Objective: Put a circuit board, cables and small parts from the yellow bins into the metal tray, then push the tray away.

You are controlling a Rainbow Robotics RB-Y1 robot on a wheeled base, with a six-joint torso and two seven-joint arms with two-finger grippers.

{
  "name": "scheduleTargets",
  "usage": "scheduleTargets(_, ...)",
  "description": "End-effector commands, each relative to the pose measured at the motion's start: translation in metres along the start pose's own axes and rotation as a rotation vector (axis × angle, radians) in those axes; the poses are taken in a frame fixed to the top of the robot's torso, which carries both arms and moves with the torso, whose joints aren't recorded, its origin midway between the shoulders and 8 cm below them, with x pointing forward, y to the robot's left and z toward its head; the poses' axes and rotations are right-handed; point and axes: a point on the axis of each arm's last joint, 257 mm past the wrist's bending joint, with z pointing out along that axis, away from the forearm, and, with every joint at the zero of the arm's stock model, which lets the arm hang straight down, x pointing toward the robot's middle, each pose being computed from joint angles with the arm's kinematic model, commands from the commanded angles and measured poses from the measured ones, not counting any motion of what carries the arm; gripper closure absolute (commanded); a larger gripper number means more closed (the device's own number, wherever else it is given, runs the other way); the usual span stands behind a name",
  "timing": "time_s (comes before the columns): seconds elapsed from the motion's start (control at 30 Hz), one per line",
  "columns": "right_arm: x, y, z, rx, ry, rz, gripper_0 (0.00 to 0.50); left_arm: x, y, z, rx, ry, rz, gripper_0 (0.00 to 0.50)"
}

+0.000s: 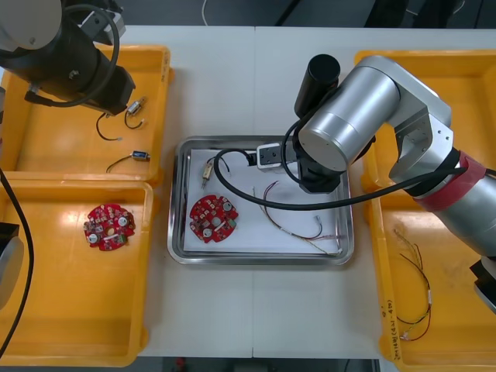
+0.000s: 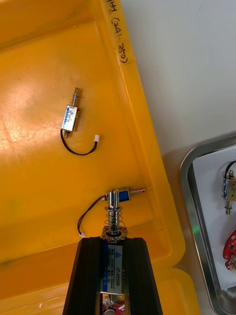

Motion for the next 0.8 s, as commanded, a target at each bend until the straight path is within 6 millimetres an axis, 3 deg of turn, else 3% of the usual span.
scheduleTargets(0.03,-0.011,0.005,-0.012,0.005,0.015,-0.007,0.000,-0.003,-0.012,-0.005,0.010,-0.020,-0.064,0.500)
scheduleTargets(0.53,-0.010,0.006,-0.028,-0.010,0.062,-0.015,0.000,-0.002,-0.013,-0.005,0.015,-0.018,-0.063,0.500)
scheduleTargets(0.8,0.009,0.002,-0.054,-0.026,0.105,0.035,0.000,-0.003,-0.014,-0.006,0.019,-0.020,-0.062,0.498)
